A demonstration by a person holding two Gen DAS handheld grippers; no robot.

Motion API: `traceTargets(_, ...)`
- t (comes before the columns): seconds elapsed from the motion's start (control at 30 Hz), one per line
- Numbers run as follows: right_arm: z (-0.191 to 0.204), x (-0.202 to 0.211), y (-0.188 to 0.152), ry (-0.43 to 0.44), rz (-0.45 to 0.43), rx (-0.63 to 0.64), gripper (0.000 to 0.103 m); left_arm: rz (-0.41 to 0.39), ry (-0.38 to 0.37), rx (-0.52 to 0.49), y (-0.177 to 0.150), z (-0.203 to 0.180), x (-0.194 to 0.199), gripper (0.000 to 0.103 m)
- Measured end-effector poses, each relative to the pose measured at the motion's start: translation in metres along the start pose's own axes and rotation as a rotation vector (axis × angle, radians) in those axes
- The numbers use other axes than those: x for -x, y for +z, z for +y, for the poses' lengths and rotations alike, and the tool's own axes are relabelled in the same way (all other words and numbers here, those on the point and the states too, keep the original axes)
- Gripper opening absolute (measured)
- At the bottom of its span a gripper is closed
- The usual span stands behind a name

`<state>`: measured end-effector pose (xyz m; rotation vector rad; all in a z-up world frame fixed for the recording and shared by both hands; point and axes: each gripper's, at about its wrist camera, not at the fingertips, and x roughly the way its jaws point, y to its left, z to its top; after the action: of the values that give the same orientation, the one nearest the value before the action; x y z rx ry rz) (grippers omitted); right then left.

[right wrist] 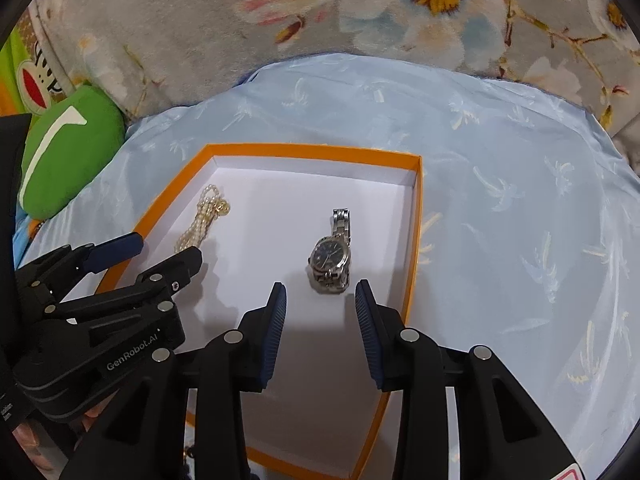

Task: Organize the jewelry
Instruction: 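Carry both into the orange box and open both tools to release them, then move the left tool to the gold cuff bracelet while the right tool approaches the gold link watch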

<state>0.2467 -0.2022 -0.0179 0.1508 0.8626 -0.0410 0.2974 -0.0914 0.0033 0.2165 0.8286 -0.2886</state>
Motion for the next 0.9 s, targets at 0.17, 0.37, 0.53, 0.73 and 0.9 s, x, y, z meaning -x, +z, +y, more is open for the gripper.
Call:
traceTargets(0.17, 0.006, 0.011, -0.015, -0.021, -0.002, 0.04, 0.032, 0.067, -0.032, 0.007, -0.019, -0.001, 0.005, 0.061)
traceTargets(0.37, 0.009, 0.025, -0.032, -0.067, -0.004, 0.098, 0.031, 0.063, -0.051, 0.0, -0.041, -0.007, 0.022, 0.06)
traceTargets(0.53, 0.003, 0.036, -0.045, -0.083, -0.004, 0.107, 0.028, 0.059, -0.075, 0.013, -0.056, -0.015, 0.036, 0.06)
traceTargets(0.73, -0.003, 0.046, -0.054, -0.065, -0.005, 0.097, 0.029, 0.064, -0.107, 0.037, -0.07, -0.022, 0.051, 0.06)
traceTargets(0.9, -0.016, 0.061, -0.05, 0.004, -0.025, 0.014, 0.032, 0.071, -0.154, 0.111, -0.072, -0.017, 0.059, 0.06)
